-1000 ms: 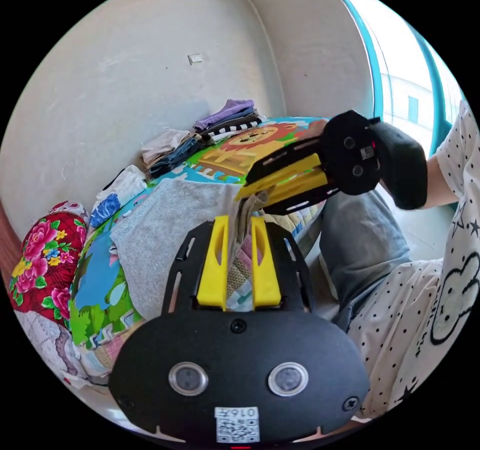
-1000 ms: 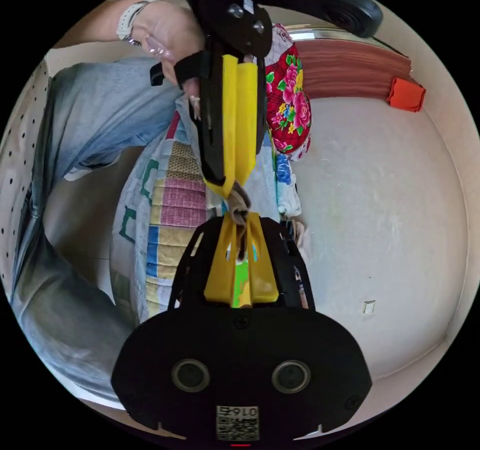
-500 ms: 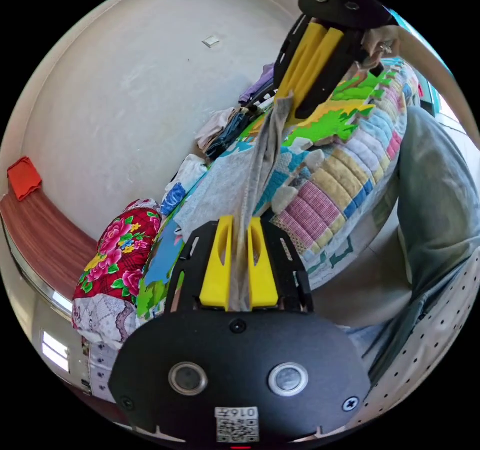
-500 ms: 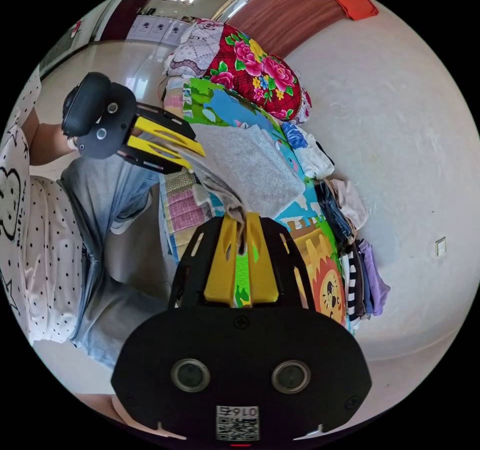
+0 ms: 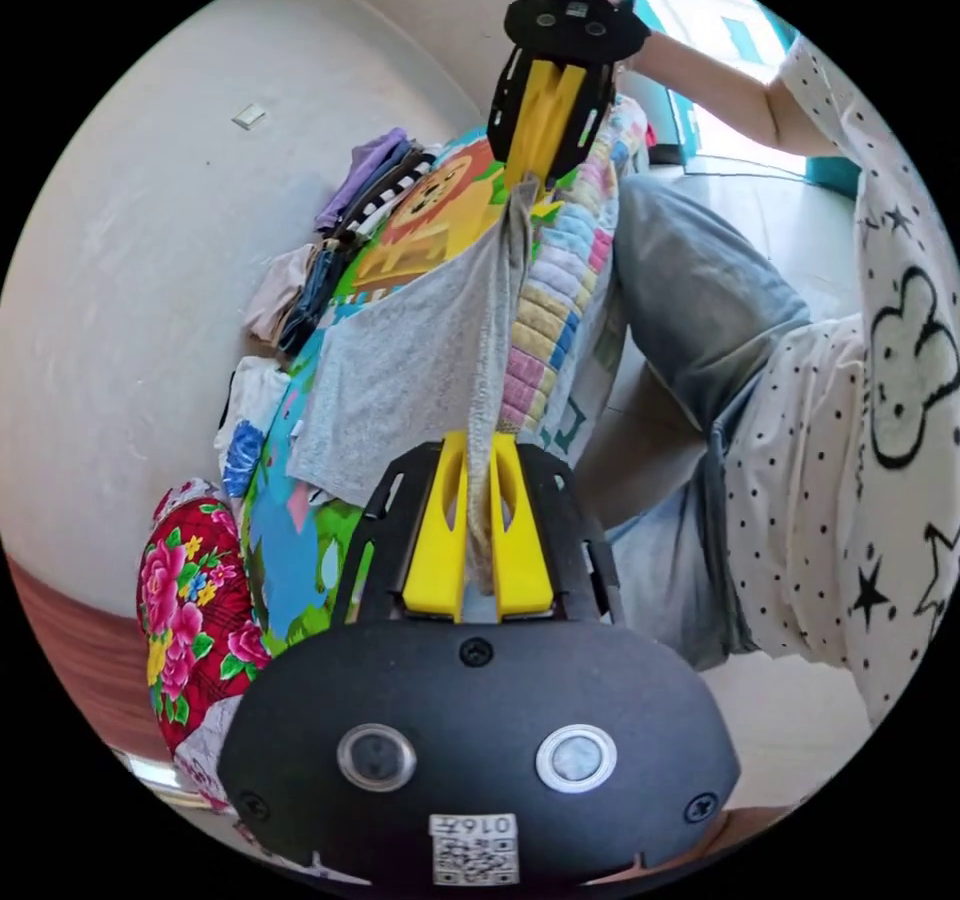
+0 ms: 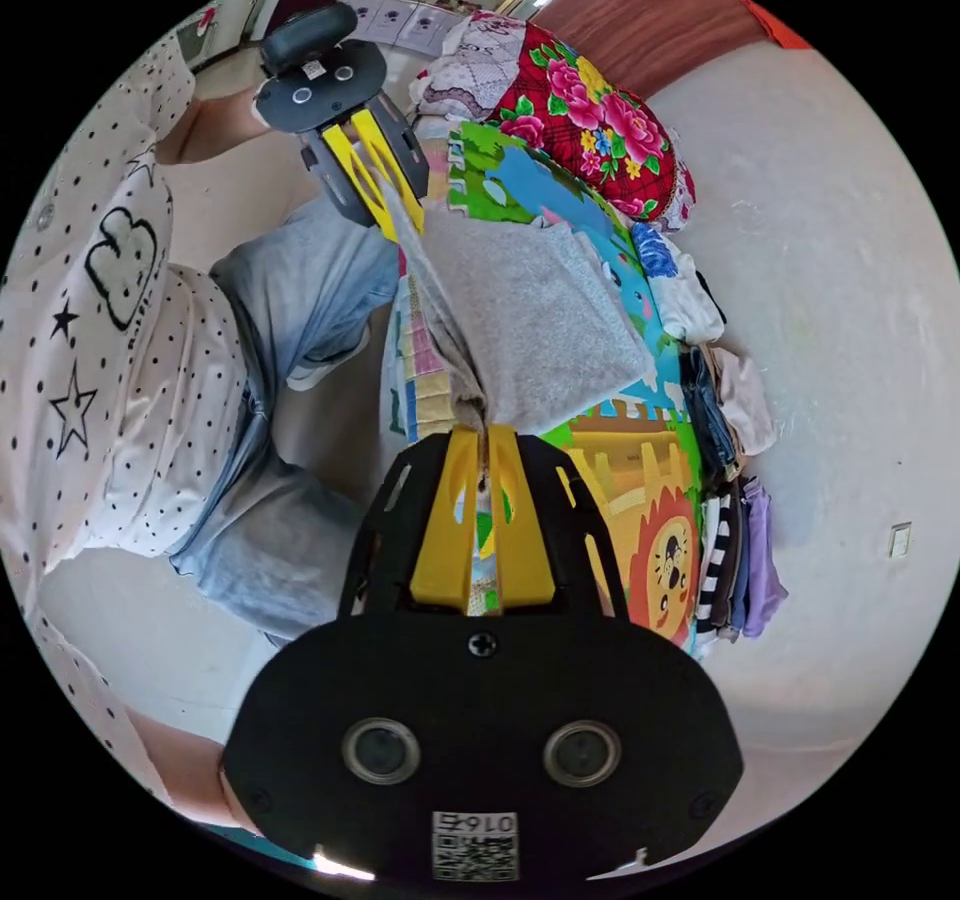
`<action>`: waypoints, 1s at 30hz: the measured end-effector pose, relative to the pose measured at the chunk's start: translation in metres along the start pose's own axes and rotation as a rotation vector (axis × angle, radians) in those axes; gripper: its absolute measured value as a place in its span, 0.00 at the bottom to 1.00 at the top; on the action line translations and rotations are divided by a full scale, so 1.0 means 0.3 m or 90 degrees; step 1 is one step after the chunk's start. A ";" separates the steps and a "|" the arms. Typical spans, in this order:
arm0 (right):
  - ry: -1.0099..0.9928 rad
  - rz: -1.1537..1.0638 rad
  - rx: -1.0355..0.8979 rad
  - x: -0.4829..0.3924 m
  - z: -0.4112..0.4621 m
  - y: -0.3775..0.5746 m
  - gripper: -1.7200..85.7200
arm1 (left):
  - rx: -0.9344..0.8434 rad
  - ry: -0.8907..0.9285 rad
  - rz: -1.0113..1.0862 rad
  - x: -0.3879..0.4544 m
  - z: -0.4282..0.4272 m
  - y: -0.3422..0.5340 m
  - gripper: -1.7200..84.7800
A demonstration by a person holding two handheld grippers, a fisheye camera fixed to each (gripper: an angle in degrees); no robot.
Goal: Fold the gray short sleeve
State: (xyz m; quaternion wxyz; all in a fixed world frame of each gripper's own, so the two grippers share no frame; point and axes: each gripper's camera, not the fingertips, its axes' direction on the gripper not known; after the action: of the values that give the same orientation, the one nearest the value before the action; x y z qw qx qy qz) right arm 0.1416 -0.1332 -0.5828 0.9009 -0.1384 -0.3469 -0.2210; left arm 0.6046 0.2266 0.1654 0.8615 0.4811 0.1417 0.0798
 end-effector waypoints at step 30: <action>-0.293 0.041 -0.315 1.314 0.489 -0.572 0.04 | -0.258 0.439 -0.229 -1.489 0.646 -0.018 0.05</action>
State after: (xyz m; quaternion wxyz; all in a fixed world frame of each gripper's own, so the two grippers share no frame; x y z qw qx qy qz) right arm 0.2349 -0.3417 -0.1901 0.7445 -0.4099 -0.4727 -0.2330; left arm 0.2438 -0.0548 0.3317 0.8410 0.2156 0.4837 0.1107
